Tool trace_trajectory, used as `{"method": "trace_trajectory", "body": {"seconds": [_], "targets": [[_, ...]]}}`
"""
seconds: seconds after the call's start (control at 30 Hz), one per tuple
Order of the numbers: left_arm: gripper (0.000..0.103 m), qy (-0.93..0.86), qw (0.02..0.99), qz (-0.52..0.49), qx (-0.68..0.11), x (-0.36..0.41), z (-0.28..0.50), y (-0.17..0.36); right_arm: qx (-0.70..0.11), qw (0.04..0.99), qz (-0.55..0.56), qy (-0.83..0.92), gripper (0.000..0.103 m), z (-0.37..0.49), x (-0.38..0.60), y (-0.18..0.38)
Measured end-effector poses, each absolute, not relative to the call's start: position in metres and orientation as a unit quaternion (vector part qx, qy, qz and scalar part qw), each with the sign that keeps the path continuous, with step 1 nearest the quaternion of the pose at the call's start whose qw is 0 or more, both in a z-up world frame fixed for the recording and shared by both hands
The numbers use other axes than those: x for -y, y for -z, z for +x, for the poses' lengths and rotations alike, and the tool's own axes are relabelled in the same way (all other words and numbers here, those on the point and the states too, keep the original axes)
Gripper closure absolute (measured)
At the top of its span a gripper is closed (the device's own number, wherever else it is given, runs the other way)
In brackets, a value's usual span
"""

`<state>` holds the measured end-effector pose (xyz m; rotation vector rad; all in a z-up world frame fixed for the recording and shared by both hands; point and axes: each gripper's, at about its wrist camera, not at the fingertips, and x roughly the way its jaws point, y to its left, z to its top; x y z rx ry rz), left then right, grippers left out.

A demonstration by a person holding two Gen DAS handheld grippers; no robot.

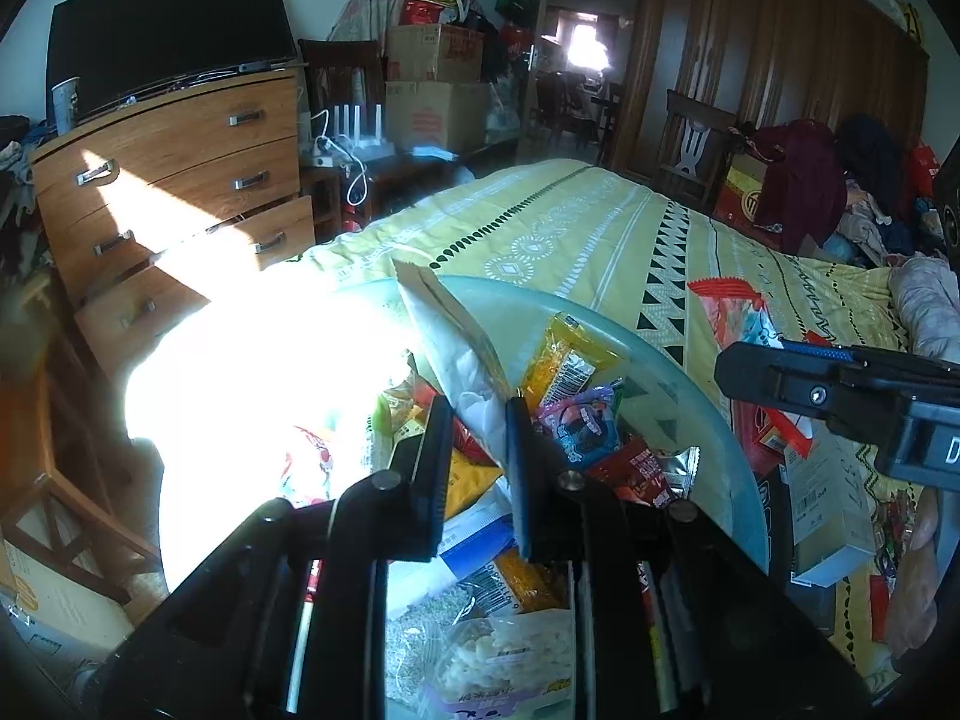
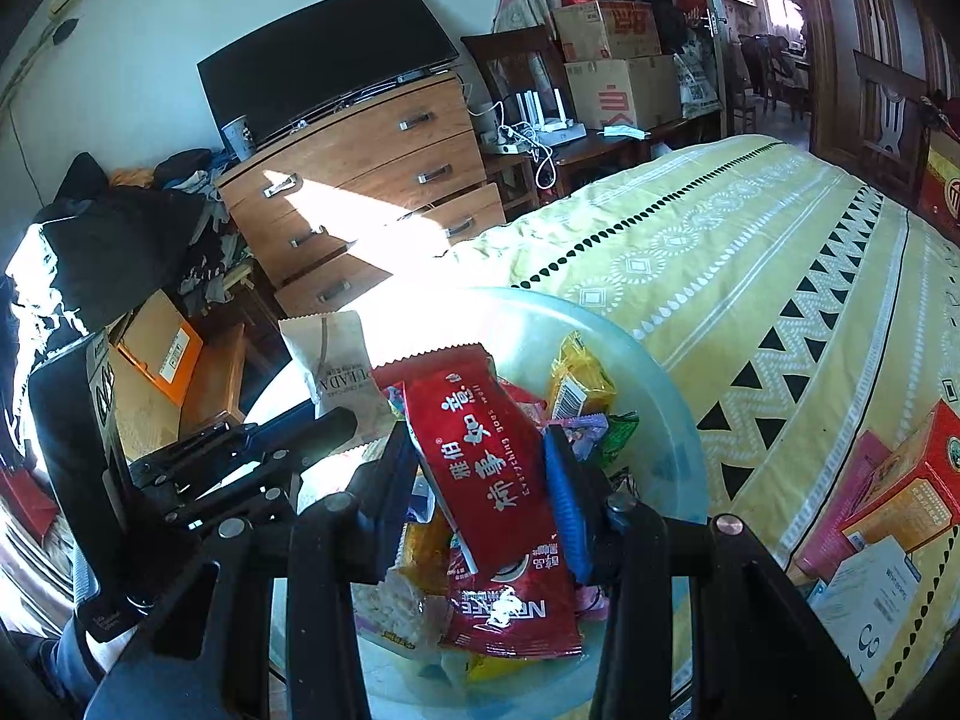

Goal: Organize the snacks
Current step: 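Carry the white packet and red packet to the glass bowl with both grippers, then open both grippers over the glass bowl to drop the packets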

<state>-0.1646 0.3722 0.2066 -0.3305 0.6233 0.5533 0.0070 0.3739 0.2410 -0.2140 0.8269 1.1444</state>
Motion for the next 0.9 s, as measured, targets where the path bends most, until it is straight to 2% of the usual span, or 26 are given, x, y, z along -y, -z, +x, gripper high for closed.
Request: {"method": "trace_trajectory", "body": {"seconds": [0.77,0.9], "targets": [[0.085,-0.261,0.896,-0.178,-0.313,-0.389,-0.163,-0.196,-0.389,0.747,-0.11,-0.528,0.057,-0.003,-0.392,-0.231],[0.08,-0.27,0.89,-0.186,-0.318,-0.393,-0.163,-0.192,-0.394,0.743,-0.112,-0.529,0.055,-0.004,-0.396,-0.228]]}}
